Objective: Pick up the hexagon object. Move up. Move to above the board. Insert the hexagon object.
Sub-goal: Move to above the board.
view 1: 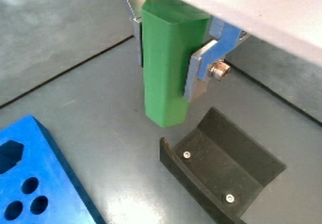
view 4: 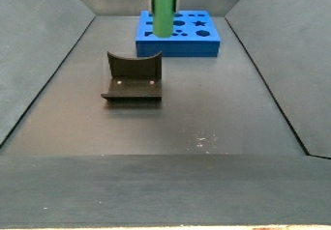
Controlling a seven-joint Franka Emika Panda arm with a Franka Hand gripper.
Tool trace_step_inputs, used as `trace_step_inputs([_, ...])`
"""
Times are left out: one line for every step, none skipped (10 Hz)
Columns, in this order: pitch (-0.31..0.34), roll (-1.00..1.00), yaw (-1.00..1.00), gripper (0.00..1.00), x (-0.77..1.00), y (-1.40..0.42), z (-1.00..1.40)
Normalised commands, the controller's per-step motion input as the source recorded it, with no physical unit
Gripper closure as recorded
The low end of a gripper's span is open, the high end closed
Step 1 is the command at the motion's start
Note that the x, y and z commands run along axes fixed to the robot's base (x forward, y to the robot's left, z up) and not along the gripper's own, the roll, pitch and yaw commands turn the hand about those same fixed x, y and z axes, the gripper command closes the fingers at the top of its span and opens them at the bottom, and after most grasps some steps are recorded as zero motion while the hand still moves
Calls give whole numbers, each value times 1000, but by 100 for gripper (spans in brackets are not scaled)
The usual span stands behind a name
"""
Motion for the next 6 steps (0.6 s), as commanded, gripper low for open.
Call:
trace_step_inputs([88,-43,-35,100,-10,15,831])
trace_step_inputs([76,-47,-37,100,-32,23,729])
trace_step_inputs([65,-51,-36,100,-44,29,659])
trace_step_inputs([55,-59,-36,100,-53,31,591])
trace_step_inputs([50,-63,-38,100,-57,31,531])
trace_step_inputs([44,-65,-40,100,-63,33,450])
